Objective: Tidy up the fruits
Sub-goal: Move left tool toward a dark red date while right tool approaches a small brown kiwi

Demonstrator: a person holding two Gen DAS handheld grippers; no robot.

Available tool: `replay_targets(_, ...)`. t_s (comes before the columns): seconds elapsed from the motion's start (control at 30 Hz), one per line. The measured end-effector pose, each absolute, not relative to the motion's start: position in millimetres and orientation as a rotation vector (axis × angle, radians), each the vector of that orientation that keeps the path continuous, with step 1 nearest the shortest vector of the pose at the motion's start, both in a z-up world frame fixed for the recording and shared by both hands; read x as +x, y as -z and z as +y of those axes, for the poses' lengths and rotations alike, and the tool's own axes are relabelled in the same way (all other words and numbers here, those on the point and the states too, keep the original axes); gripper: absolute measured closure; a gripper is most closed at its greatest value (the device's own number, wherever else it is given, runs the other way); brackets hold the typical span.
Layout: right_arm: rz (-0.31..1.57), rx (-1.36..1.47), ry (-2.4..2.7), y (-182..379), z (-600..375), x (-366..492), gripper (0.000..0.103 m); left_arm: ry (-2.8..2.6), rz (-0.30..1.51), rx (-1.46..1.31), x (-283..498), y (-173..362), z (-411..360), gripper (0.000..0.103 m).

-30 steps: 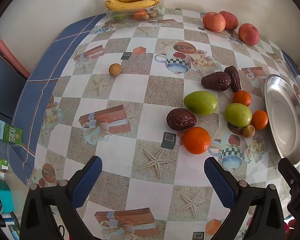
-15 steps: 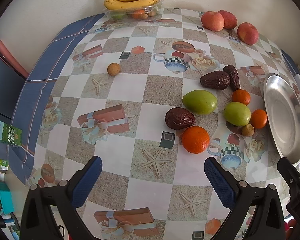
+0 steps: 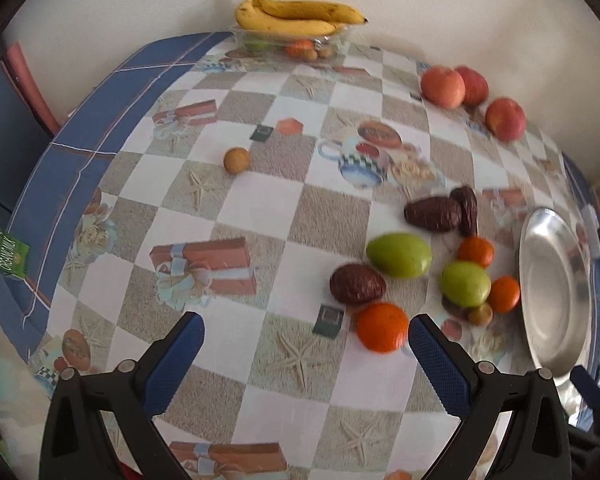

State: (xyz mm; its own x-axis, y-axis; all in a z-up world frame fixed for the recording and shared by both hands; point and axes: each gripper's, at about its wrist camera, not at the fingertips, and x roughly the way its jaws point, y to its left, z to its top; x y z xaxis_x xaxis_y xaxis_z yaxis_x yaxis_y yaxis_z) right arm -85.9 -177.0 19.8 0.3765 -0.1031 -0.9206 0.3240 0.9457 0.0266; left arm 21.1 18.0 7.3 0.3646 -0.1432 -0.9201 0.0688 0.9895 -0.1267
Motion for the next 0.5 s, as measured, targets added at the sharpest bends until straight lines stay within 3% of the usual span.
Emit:
replay_targets(0.2,1.138,0.203,0.232,-20.6,-168.1,-70.0,0.000,0.134,1.177,-0.084,34.3,-0.9,22.2,0.000)
replay_targets(0.5,1.104,0.227,0.214,-17.5,-166.4,-47.1,0.000,0.257,1.191,-0.318,55.5,0.5,25.6,0.000)
